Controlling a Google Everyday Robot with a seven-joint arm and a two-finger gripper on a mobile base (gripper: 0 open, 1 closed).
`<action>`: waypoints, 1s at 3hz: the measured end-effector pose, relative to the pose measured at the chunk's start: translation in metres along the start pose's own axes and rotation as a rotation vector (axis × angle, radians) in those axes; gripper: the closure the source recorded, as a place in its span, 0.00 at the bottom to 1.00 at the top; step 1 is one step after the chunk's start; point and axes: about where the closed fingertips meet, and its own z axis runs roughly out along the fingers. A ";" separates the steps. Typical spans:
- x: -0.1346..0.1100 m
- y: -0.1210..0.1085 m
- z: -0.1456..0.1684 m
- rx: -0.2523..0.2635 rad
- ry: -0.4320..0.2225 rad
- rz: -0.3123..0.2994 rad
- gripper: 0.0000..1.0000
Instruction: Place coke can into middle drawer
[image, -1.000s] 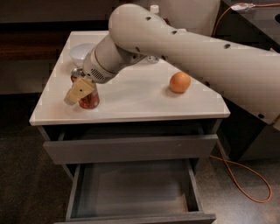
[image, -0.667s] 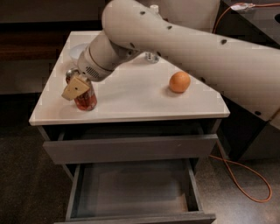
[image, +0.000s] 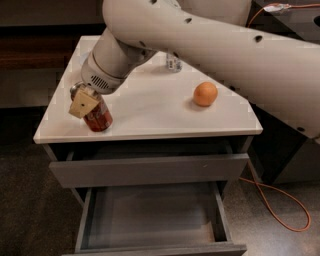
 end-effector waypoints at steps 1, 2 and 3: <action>-0.002 0.035 -0.014 -0.008 -0.029 -0.026 1.00; -0.001 0.071 -0.028 0.013 -0.109 -0.050 1.00; 0.025 0.106 -0.042 0.045 -0.182 -0.046 1.00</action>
Offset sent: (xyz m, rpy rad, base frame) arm -0.1209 -0.0122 0.0147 0.1941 -0.1101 0.0570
